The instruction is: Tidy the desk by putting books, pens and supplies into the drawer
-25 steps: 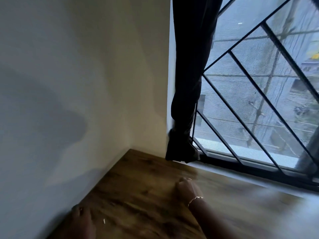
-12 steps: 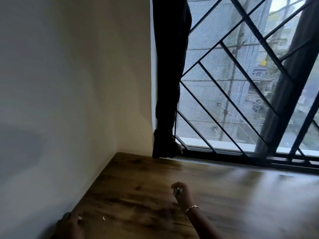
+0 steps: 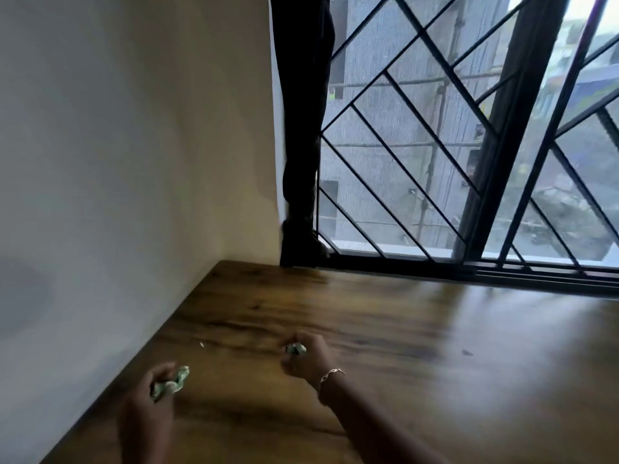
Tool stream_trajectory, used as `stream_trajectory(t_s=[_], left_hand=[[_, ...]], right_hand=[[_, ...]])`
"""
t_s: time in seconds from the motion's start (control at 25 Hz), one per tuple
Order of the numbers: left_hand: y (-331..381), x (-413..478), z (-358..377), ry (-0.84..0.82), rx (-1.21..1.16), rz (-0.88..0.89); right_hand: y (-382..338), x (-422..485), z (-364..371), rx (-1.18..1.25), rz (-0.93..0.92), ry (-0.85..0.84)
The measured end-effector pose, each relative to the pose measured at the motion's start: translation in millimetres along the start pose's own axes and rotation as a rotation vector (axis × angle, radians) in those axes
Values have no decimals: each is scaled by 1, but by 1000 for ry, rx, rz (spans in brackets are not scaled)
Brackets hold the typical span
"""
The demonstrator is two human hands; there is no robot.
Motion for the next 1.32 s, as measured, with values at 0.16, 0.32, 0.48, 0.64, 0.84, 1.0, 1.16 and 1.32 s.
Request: stream_trajectory(t_s=[0.16, 0.32, 0.48, 0.64, 0.84, 1.0, 1.16, 1.32], left_hand=[[20, -89, -33, -127, -131, -58], [12, -143, -72, -216, -229, -180], [-20, -171, -138, -207, -210, -287], [-55, -195, -181, -267, -187, -470], [-145, -230, -216, -369, -62, -757], [-197, -258, -227, -460, 32, -883], [-235, -256, -229, -574, 134, -904], [-247, -247, -234, -680, 290, -866]], right_hand=[[-16, -72, 35, 178, 44, -163], [-26, -131, 83, 322, 66, -293], [-37, -185, 137, 412, 121, -429], [-34, -223, 180, 371, 230, -570], [8, -274, 252, 98, 307, -681], [48, -303, 290, -86, 358, -716], [72, -313, 310, -163, 448, -710], [72, -312, 319, -135, 468, -740]])
Point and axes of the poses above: each hand's wrist, its own x-axis towards the middle knuckle, its own z-axis out of the palm, y = z × x, the point moved 3 cm from there along x, towards the middle knuckle, and after that the axes turned 9 degrees about -z, right-handed, at the moved point
